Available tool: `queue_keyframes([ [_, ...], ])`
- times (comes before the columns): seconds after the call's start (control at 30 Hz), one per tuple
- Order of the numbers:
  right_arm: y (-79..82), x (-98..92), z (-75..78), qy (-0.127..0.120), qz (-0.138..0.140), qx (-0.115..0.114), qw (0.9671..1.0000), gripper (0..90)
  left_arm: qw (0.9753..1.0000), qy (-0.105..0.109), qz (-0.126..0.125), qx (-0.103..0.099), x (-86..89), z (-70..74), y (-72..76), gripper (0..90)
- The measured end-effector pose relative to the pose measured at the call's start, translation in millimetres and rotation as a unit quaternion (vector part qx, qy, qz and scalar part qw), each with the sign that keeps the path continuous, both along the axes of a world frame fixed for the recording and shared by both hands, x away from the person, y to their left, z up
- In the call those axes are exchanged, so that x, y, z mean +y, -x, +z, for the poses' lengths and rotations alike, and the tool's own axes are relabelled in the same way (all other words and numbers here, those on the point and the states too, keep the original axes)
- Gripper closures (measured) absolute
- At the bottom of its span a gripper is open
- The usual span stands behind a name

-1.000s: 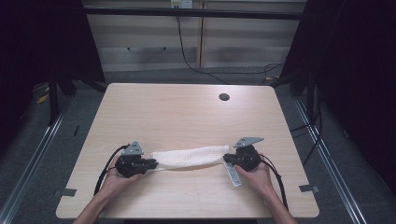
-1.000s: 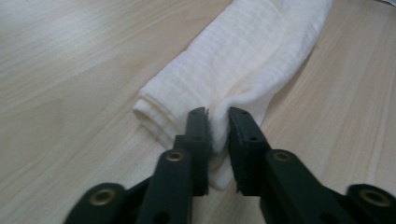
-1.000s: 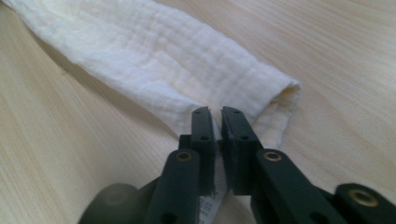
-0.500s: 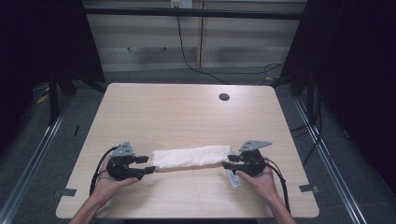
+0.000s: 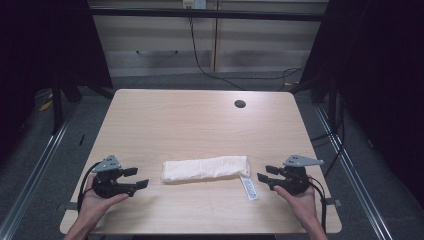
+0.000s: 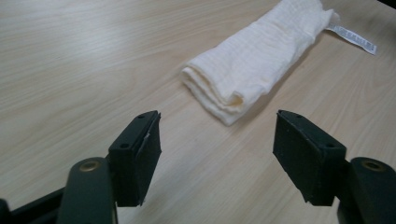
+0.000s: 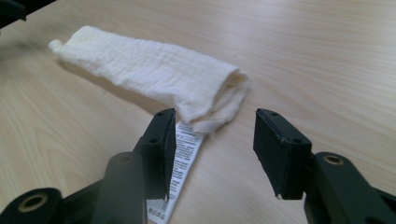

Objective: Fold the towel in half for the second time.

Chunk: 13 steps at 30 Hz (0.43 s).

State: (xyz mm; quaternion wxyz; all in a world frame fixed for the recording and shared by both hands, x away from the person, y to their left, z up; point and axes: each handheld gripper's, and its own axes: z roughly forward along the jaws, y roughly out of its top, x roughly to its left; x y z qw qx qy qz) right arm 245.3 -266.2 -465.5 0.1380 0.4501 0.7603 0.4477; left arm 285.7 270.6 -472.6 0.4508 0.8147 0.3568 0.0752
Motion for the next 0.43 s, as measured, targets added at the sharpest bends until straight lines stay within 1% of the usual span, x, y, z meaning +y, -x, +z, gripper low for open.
queue_keyframes([
  [0.07, 4.0, -8.5, 2.3, -0.002, -0.015, -0.009, 0.9998, 48.1, 0.9998, 0.001, 0.022, 0.001, 6.3, -2.8, -0.9, 27.2],
  [0.1, 5.5, -11.3, 3.0, 0.000, -0.023, -0.013, 0.9996, 47.4, 0.9995, 0.007, 0.030, 0.004, 10.4, -4.4, -1.5, 25.6],
  [0.13, 7.4, -16.5, 3.4, -0.005, -0.033, -0.017, 0.9993, 46.7, 0.9993, 0.007, 0.036, 0.002, 12.9, -5.1, -1.8, 24.9],
  [0.17, 8.4, -19.3, 3.1, -0.008, -0.039, -0.017, 0.9991, 46.1, 0.9988, 0.013, 0.047, 0.002, 15.3, -6.5, -1.8, 24.7],
  [0.23, 10.2, -27.2, 0.0, -0.007, -0.058, -0.018, 0.9981, 44.5, 0.9984, 0.018, 0.054, 0.006, 19.3, -9.2, -2.6, 22.3],
  [0.27, 9.9, -29.6, -1.7, -0.004, -0.062, -0.019, 0.9979, 43.7, 0.9980, 0.015, 0.061, 0.008, 20.4, -10.1, -3.1, 21.6],
  [0.3, 9.2, -31.8, -3.9, 0.000, -0.069, -0.015, 0.9975, 42.4, 0.9978, 0.010, 0.064, 0.009, 20.2, -10.7, -3.5, 19.8],
  [0.33, 8.1, -33.6, -6.0, 0.006, -0.077, -0.012, 0.9970, 40.8, 0.9978, 0.013, 0.065, 0.010, 20.1, -11.2, -4.1, 17.0],
  [0.37, 7.1, -35.6, -7.7, 0.004, -0.084, -0.010, 0.9964, 40.4, 0.9977, 0.016, 0.065, 0.012, 19.8, -11.5, -4.4, 16.3],
  [0.43, 6.1, -36.8, -8.7, 0.003, -0.087, -0.009, 0.9962, 38.0, 0.9983, 0.014, 0.055, 0.014, 17.2, -12.4, -5.0, 16.3],
])
